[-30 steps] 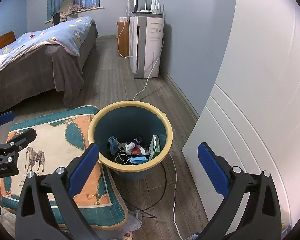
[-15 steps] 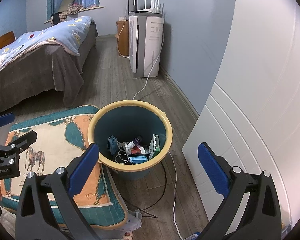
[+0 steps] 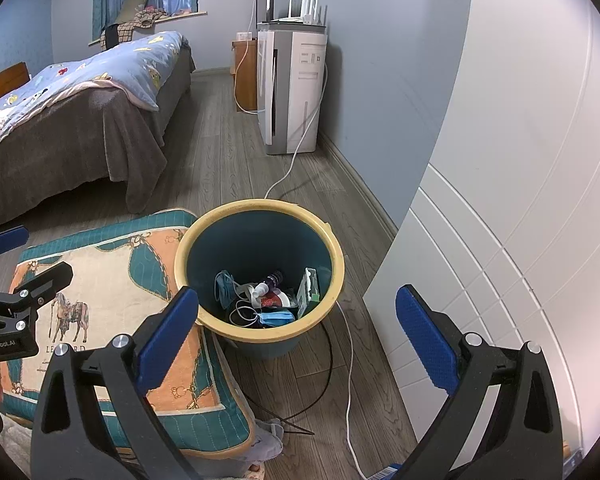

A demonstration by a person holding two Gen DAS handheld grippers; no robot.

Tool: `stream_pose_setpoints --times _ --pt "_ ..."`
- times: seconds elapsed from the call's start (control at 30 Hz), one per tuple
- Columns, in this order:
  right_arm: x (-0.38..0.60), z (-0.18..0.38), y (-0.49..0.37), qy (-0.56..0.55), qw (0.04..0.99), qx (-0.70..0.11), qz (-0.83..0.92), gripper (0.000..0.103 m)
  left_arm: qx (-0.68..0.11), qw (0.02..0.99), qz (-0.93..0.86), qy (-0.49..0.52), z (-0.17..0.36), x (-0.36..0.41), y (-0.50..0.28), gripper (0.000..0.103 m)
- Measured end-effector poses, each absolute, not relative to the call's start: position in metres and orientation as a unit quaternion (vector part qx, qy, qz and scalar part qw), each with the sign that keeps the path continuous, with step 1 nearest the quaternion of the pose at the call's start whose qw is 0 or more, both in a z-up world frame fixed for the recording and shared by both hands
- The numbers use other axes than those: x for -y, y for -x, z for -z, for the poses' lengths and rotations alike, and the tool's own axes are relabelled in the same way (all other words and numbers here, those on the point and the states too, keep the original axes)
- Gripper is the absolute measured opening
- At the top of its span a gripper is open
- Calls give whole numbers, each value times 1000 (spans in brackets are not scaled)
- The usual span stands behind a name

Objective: Collect trash

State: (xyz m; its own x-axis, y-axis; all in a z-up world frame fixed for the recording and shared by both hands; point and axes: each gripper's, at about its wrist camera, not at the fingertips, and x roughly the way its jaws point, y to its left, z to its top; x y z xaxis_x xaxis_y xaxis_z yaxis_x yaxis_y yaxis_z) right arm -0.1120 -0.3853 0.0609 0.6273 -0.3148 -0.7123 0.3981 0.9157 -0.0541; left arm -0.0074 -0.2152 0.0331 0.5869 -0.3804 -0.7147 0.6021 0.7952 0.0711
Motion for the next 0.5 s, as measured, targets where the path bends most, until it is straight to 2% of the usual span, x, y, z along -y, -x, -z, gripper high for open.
stream_pose_setpoints --times 0.5 --pt "386 -61 112 -54 900 -384 197 97 -360 876 281 -154 -32 214 7 98"
